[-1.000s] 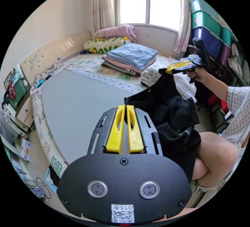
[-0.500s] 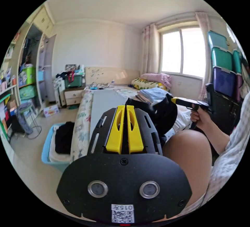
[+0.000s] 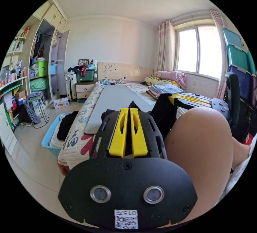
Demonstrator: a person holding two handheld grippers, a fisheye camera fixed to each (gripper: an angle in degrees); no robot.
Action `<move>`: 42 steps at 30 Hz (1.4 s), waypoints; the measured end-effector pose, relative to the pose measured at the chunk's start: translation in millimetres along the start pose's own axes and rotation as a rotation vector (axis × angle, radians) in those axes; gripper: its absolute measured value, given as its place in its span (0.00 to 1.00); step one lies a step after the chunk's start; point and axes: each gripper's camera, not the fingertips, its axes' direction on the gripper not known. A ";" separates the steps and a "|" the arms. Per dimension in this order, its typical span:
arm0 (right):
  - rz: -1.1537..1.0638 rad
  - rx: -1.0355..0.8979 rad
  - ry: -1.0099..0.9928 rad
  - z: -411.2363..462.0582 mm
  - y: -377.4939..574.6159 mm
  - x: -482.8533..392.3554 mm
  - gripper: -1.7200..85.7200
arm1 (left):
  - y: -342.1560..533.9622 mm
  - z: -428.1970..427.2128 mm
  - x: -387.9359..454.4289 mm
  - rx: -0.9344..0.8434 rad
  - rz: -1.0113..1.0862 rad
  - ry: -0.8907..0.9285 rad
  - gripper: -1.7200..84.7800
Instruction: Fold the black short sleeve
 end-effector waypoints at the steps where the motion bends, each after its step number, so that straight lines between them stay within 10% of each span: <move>1: 0.003 0.006 0.009 -6.6 3.2 3.1 0.02 | -3.5 -4.0 1.1 0.004 -0.010 0.007 0.01; 20: 0.361 0.218 -0.159 -151.1 58.6 177.1 0.02 | -75.0 -129.4 -12.0 0.127 -0.235 0.071 0.01; 34: 0.387 1.125 -0.119 -369.5 -92.7 216.3 0.02 | -316.8 -375.0 117.0 1.105 -0.088 0.063 0.01; 42: 0.106 1.260 0.145 -393.3 -146.5 183.4 0.02 | -358.4 -412.7 173.9 1.294 0.185 -0.190 0.01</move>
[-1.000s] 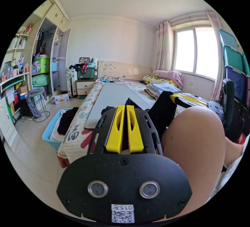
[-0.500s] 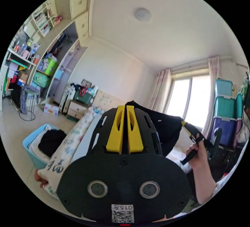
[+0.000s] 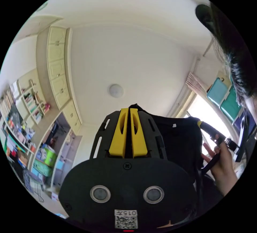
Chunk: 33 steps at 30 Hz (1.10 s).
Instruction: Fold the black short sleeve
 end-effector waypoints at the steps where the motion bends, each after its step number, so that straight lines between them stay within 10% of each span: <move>1: -0.037 -0.008 0.010 10.1 11.1 -3.4 0.02 | 9.1 6.1 4.1 -0.006 0.029 0.006 0.01; 14: -0.244 -0.579 0.086 295.8 315.0 24.0 0.02 | 364.9 173.0 4.6 -0.388 0.215 0.008 0.02; 19: -0.303 -1.274 0.065 467.1 564.3 34.6 0.03 | 630.6 276.0 -26.2 -1.009 0.188 0.070 0.05; 28: 0.144 -1.535 -0.403 299.4 708.5 -1.1 0.08 | 755.7 55.0 -130.0 -1.505 -0.139 0.464 0.11; 33: 0.178 -1.626 -0.354 164.0 696.1 -21.5 0.10 | 739.6 -75.8 -195.6 -1.684 -0.349 0.387 0.12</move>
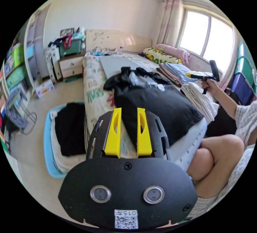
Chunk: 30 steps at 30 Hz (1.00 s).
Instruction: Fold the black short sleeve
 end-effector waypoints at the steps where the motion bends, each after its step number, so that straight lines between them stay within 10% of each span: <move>1: 0.052 -0.019 0.016 4.7 30.2 -5.3 0.11 | 21.6 -4.9 -8.9 0.001 -0.061 0.009 0.13; 15: 0.503 -0.113 -0.118 137.9 157.1 -34.2 0.13 | 6.9 26.7 -79.4 -0.124 -0.252 0.289 0.12; 30: 0.425 -0.150 -0.260 217.5 194.7 -123.0 0.02 | -2.9 -74.7 -91.1 -0.144 -0.204 0.205 0.02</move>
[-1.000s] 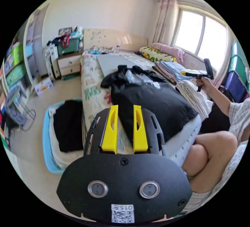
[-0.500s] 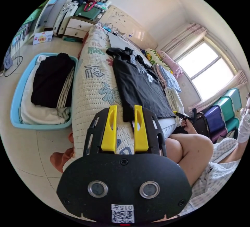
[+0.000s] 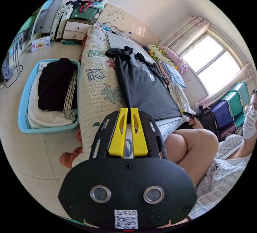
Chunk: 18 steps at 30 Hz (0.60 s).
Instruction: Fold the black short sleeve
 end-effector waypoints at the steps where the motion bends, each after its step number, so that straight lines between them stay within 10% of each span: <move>1: 0.001 0.001 0.004 8.9 9.6 -3.5 0.02 | 5.9 -8.3 2.3 -0.011 0.005 -0.007 0.03; 11: -0.001 0.058 -0.046 79.3 45.6 -23.6 0.06 | 25.2 -44.6 -0.5 -0.032 -0.030 0.129 0.09; 18: -0.171 0.318 -0.099 76.6 93.3 -41.6 0.02 | 66.3 -155.3 -2.3 0.288 -0.073 0.115 0.08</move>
